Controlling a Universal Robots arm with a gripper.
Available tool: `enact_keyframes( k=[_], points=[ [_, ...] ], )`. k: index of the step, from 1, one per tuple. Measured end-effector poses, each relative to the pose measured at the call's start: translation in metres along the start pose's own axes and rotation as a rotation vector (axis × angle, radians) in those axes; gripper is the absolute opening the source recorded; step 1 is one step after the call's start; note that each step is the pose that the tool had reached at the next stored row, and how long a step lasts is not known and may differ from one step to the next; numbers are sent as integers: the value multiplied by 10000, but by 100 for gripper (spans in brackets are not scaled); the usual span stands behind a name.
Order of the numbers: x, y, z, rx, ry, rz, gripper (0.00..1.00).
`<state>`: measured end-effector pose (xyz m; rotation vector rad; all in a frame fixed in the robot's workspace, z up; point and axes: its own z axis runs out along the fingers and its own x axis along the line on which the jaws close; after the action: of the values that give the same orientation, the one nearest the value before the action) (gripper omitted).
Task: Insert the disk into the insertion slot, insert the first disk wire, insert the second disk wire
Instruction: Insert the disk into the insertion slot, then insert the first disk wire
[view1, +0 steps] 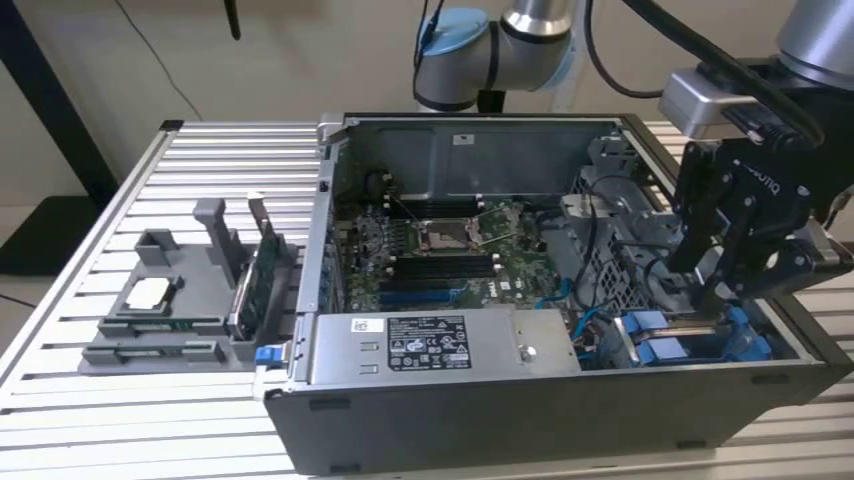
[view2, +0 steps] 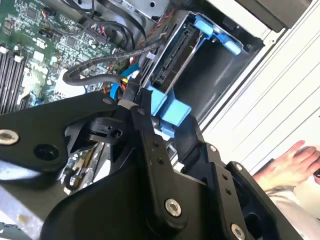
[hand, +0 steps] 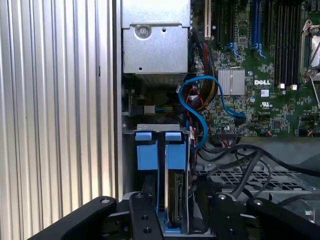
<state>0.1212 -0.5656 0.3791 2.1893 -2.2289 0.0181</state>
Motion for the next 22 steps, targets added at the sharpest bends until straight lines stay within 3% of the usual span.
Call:
enact_keyframes(
  k=[22],
  points=[
    [-33,2,-183,0,2,0,47]
  ],
)
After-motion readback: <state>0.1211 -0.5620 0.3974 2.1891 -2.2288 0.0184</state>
